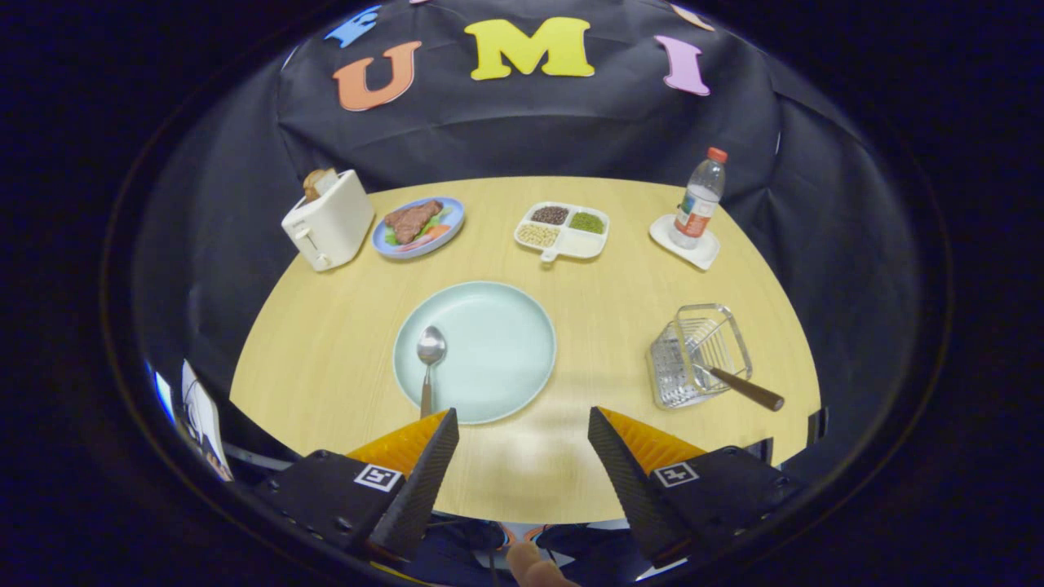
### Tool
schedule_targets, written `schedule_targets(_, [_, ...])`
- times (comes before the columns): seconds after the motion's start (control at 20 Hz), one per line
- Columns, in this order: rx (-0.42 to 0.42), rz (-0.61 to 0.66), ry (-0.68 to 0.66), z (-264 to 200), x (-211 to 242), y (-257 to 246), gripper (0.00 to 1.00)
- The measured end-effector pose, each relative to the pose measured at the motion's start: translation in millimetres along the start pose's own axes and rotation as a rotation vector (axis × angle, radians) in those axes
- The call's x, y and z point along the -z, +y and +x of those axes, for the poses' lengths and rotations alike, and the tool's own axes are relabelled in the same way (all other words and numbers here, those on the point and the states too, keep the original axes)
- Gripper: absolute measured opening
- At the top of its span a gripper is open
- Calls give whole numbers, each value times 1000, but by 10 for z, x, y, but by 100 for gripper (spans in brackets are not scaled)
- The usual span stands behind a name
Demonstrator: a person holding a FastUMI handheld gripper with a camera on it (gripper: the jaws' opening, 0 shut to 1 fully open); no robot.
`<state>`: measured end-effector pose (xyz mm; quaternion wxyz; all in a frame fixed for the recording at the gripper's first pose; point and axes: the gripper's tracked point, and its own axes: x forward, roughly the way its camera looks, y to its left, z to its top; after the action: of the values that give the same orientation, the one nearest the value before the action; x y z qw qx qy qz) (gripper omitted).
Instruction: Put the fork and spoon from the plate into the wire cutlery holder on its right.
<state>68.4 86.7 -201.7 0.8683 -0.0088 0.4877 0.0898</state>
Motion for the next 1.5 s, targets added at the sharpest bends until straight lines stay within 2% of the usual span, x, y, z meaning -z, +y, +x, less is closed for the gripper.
schedule_targets(0.3, [-62,-15,79,251,224,370,96])
schedule_targets(0.7, [-95,-57,165,536,506,742,96])
schedule_targets(0.9, [-141,3,228,640,619,906,96])
schedule_targets(1.15, [-134,43,240,797,622,1018,95])
schedule_targets(1.25, [-132,84,245,869,614,1067,93])
schedule_targets(1.35, [-116,103,244,945,614,1076,86])
schedule_targets(1.4, [-116,109,246,972,625,1103,79])
schedule_targets(1.5, [-110,123,260,1012,652,1126,74])
